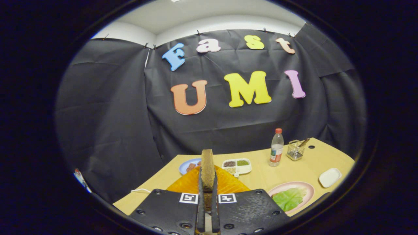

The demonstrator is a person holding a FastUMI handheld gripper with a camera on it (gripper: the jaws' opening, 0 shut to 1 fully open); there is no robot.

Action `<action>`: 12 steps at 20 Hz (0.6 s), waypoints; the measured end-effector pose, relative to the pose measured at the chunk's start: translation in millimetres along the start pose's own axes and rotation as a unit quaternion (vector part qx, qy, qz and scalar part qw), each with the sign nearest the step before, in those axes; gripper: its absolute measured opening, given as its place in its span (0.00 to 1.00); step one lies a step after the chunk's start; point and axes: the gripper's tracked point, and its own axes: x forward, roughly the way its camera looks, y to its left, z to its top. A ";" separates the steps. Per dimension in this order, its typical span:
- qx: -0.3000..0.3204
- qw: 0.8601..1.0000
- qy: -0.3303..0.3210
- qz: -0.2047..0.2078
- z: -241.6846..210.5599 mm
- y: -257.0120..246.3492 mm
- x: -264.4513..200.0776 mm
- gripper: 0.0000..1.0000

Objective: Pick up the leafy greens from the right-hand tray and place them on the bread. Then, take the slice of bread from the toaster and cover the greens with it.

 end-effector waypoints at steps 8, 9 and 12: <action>0.001 0.998 -0.026 -0.057 17.5 -87.3 -21.3 0.08; -0.004 0.998 -0.023 -0.065 11.6 -99.5 -25.2 0.08; 0.001 0.997 -0.006 -0.083 -13.6 -135.0 -26.0 0.08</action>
